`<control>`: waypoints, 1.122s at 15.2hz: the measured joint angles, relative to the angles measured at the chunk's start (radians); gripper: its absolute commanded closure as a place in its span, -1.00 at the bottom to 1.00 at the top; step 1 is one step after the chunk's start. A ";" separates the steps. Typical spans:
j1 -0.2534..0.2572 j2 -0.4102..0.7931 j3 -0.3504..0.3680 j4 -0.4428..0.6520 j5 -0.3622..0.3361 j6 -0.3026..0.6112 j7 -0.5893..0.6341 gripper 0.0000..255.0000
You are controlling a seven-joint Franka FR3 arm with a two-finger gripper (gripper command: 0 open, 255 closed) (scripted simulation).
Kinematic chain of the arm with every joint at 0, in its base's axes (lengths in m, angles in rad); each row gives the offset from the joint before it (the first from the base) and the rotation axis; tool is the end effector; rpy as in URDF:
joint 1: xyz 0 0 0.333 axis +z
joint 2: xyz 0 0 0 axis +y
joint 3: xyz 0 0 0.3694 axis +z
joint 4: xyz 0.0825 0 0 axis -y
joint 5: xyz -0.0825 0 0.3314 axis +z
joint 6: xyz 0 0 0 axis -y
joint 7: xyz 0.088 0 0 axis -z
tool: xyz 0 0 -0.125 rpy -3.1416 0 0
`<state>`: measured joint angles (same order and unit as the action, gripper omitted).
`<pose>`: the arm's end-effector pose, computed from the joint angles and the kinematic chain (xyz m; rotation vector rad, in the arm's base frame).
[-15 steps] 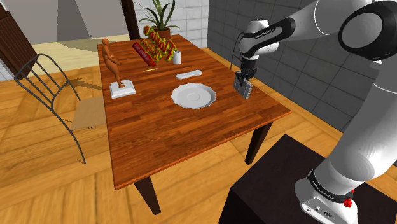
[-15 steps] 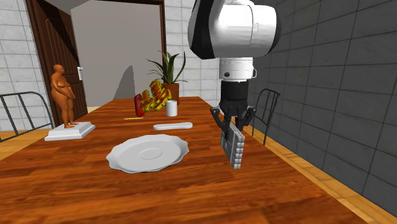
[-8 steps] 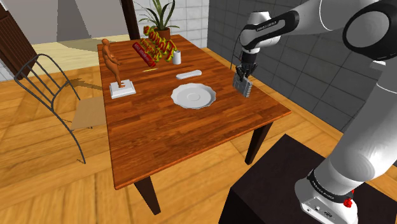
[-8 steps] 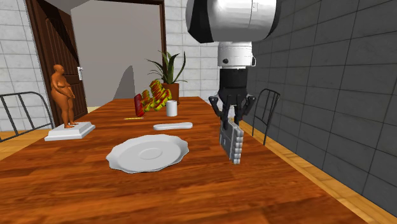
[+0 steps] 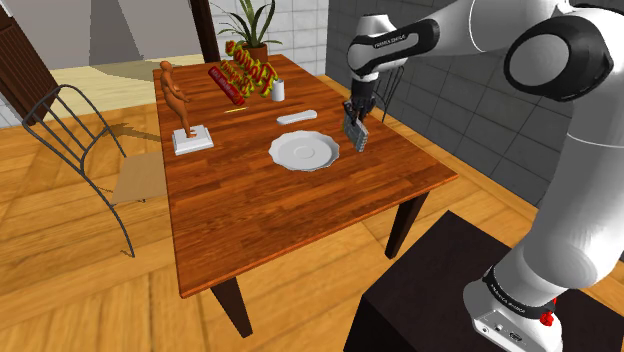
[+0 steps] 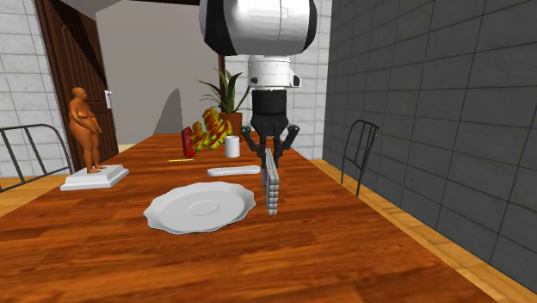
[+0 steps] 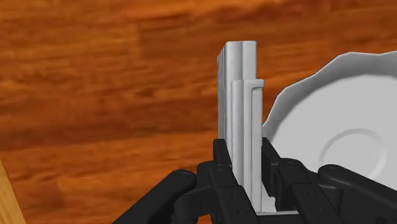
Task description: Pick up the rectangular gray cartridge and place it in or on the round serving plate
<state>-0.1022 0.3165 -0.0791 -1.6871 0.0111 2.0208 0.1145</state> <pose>0.6099 -0.1050 0.4713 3.0921 -0.4616 0.0277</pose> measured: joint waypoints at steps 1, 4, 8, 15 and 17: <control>0.008 0.029 0.005 0.051 0.000 -0.022 0.014 1.00; 0.041 0.089 0.021 0.156 -0.003 -0.067 0.064 1.00; 0.083 0.209 0.039 0.349 -0.008 -0.141 0.127 1.00; 0.152 0.528 0.058 0.881 -0.013 -0.356 0.218 1.00; 0.155 0.540 0.058 0.885 -0.013 -0.348 0.221 1.00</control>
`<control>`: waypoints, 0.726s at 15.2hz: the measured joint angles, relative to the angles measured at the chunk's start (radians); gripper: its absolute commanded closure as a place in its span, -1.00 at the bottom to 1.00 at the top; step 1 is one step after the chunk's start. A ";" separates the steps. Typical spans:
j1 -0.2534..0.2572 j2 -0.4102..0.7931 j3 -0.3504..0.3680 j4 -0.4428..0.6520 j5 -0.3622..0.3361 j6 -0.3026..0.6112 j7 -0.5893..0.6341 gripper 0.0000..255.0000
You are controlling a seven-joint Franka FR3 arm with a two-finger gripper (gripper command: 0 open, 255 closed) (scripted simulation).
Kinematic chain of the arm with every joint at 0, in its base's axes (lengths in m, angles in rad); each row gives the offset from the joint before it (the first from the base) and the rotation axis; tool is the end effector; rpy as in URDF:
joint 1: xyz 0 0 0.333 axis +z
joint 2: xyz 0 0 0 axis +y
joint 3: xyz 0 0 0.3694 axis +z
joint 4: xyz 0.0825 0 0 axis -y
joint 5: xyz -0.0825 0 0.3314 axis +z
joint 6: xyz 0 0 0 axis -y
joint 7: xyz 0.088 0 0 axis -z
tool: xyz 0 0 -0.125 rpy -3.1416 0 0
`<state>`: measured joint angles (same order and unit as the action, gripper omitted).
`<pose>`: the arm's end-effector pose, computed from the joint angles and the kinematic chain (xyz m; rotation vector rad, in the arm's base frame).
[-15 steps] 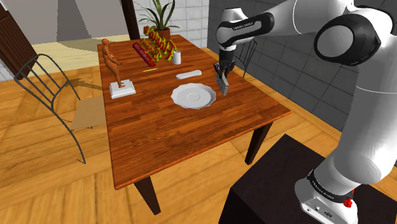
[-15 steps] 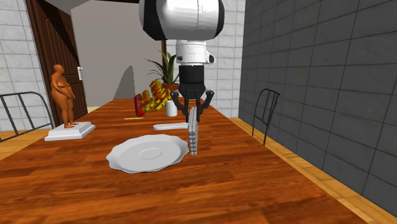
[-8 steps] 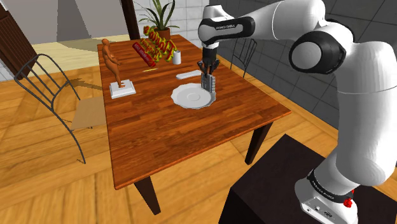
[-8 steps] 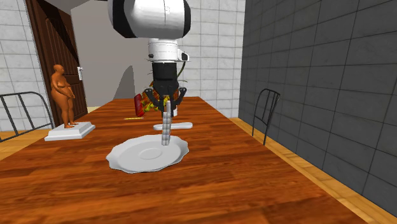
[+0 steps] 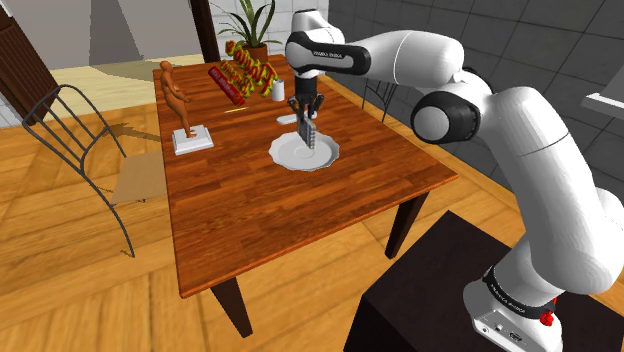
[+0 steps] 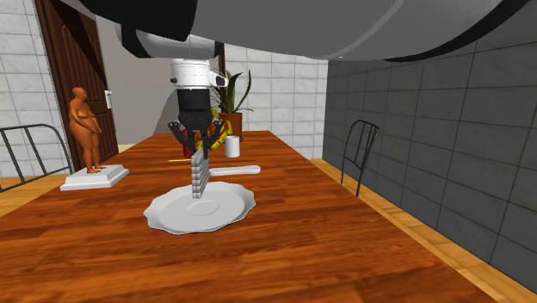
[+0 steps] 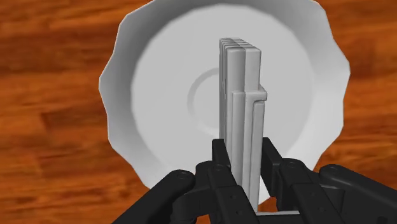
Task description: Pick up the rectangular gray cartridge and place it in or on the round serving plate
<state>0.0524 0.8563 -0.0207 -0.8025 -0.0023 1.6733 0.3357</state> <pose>0.7596 0.0310 0.4421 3.0923 -0.4619 0.0276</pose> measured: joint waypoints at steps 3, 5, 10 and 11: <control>0.001 -0.007 0.000 -0.050 0.000 0.043 0.001 1.00; 0.003 -0.014 0.000 -0.091 0.000 0.076 0.003 1.00; 0.003 -0.012 0.000 -0.150 0.000 0.139 0.004 1.00; 0.003 -0.018 0.000 -0.174 -0.001 0.156 0.004 1.00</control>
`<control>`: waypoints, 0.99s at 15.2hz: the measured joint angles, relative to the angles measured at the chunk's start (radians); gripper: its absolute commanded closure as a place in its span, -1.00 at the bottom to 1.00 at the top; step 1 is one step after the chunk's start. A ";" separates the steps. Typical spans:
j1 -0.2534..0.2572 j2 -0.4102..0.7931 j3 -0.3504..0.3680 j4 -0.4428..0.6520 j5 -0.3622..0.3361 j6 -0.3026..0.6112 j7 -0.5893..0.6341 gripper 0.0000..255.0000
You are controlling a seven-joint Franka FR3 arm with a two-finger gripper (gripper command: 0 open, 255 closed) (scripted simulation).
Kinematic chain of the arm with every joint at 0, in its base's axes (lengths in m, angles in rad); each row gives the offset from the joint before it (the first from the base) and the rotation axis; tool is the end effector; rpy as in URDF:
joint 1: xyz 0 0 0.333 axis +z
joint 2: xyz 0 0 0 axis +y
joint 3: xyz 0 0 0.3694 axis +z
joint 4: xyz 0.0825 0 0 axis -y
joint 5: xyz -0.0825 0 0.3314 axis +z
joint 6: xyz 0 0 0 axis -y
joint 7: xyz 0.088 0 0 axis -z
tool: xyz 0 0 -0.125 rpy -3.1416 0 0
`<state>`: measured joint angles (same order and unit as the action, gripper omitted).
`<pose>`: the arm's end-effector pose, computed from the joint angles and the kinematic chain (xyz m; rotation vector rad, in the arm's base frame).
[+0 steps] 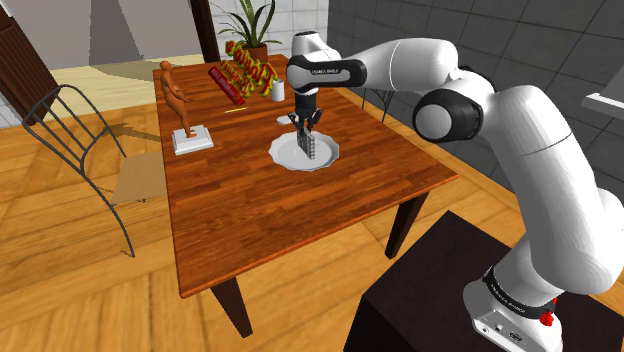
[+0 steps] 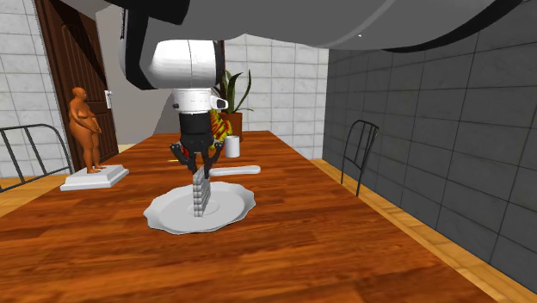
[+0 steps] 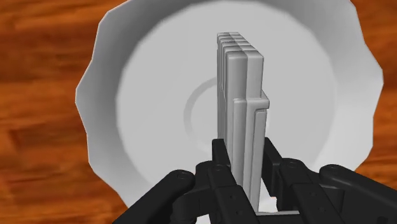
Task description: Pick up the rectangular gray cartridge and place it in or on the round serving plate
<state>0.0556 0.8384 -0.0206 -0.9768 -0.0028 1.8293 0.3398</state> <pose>0.7604 0.0325 0.3948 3.0920 -0.4628 0.0271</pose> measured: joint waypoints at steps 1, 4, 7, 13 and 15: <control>0.000 -0.002 0.001 -0.010 0.001 0.012 -0.001 1.00; 0.002 -0.001 0.001 -0.029 0.002 0.045 0.000 1.00; 0.000 0.000 -0.001 -0.033 0.000 0.054 0.001 1.00; -0.002 0.002 -0.001 -0.045 0.001 0.060 -0.003 -1.00; -0.004 0.002 -0.001 -0.055 0.001 0.062 -0.005 -1.00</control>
